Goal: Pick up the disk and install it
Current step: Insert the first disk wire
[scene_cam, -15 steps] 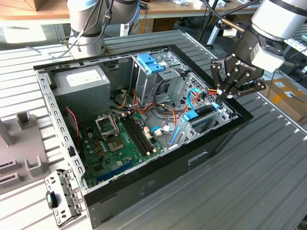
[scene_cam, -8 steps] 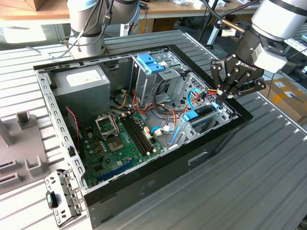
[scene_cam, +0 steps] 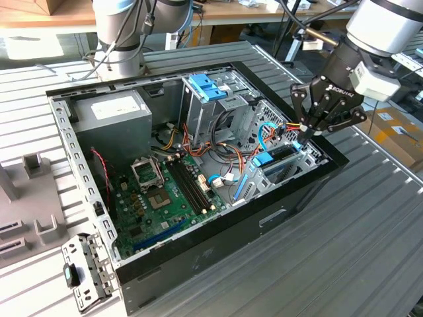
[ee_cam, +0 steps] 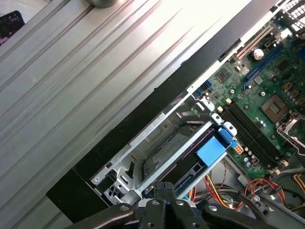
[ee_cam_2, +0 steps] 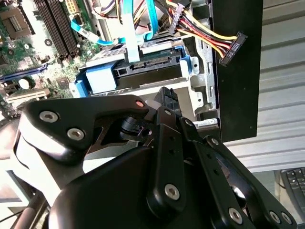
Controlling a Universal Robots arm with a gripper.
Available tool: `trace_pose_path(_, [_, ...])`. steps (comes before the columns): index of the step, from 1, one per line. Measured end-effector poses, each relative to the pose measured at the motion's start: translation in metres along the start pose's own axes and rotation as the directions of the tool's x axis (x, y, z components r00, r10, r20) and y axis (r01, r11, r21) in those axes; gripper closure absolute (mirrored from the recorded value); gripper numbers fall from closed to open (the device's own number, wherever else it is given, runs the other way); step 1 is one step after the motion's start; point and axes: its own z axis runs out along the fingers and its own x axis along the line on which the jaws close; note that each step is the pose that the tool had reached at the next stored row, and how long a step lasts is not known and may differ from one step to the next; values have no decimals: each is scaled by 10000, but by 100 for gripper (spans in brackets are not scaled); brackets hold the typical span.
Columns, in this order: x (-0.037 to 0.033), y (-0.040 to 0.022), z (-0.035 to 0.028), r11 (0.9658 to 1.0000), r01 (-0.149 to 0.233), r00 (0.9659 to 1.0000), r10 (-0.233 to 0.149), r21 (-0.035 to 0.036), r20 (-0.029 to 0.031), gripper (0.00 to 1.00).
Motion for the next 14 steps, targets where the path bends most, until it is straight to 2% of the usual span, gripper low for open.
trace_pose_path(4, [0, 0, 0, 9995, 300, 9995, -300, -12, -14, 89])
trace_pose_path(5, [0, 0, 0, 9967, 811, 9967, -811, -33, -36, 89])
trace_pose_path(6, [0, 0, 0, 9940, 1091, 9940, -1091, -45, -48, 89])
trace_pose_path(7, [0, 0, 0, 9899, 1418, 9899, -1418, -60, -61, 89])
trace_pose_path(8, [0, 0, 0, 9871, 1602, 9871, -1602, -69, -68, 89])
trace_pose_path(14, [0, 0, 0, 9803, 1972, 9803, -1973, -86, -83, 89])
